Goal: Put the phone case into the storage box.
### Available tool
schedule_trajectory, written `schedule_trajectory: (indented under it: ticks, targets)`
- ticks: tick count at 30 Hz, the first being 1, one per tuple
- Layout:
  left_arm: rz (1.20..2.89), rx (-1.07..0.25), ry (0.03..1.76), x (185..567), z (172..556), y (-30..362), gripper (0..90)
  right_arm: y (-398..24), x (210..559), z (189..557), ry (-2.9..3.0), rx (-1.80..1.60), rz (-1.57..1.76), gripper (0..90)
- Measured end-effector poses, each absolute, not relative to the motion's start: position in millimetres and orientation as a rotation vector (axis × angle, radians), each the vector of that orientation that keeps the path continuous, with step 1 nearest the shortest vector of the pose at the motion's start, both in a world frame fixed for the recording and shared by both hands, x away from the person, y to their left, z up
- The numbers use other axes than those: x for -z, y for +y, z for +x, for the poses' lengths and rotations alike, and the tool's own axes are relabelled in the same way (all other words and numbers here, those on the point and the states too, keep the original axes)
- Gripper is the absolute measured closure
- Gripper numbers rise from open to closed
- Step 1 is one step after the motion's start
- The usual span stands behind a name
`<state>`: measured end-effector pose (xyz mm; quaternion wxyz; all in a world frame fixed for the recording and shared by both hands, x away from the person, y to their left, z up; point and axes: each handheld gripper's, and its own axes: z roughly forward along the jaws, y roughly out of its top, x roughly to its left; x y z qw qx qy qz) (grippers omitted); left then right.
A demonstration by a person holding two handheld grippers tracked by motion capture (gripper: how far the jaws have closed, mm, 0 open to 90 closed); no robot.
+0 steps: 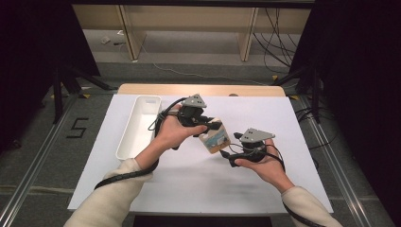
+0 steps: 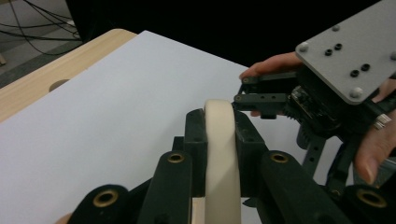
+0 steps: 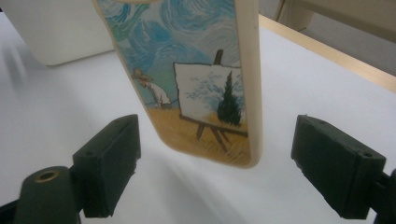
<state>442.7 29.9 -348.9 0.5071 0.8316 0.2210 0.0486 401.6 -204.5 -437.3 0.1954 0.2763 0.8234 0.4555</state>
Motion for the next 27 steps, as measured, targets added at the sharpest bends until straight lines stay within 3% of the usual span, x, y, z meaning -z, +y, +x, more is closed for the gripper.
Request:
schedule_trajectory:
  ticks: [14,27]
  targets:
    - [2.027,-0.070,0.432,346.2,435.9,28.3,79.0,-202.5,443.0,406.5,2.389,-1.317,0.717,23.2]
    - [2.027,-0.057,0.396,342.2,435.9,26.9,79.0,-202.7,446.7,409.0,2.427,-1.332,0.694,41.9]
